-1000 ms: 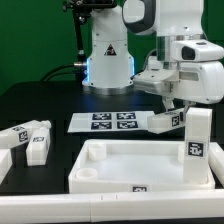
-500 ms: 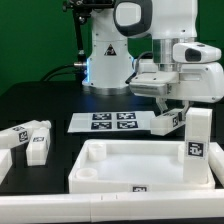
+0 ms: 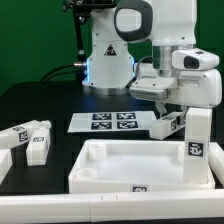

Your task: Assemble desk

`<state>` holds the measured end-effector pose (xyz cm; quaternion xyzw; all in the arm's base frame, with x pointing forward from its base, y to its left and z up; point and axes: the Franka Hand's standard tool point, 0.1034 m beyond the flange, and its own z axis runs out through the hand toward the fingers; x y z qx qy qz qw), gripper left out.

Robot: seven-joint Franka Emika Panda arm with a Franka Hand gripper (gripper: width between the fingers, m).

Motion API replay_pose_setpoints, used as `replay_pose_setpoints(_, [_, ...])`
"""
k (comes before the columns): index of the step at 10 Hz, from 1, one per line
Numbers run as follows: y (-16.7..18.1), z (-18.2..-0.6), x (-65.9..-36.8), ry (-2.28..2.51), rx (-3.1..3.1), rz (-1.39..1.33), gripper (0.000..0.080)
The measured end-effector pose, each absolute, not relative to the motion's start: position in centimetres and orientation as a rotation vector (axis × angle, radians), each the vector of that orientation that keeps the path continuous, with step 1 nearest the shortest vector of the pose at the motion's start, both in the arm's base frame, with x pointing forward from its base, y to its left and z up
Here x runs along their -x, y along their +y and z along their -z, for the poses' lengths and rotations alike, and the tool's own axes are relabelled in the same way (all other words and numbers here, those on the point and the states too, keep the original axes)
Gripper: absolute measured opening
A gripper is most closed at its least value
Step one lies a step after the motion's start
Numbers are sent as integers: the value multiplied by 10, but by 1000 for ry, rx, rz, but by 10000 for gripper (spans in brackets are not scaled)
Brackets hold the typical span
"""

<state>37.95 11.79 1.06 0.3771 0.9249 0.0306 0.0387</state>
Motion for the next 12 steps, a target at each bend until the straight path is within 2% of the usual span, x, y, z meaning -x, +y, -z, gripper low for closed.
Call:
replay_pose_setpoints(2, [118,-11,-380,2835,-1157,-93,285])
replay_pose_setpoints(4, [117,-20,-386,2819,-1155,-95,552])
replay_pose_setpoints(5, [113,-31,-393,2789,-1192,-64,552])
replay_pose_setpoints(6, [110,-42,-404,2721,-1298,-54,631])
replay_pose_setpoints(9, [106,-55,-435,2566,-1512,-69,648])
replay_pose_setpoints(12, [106,-53,-432,2427,-1742,-85,649])
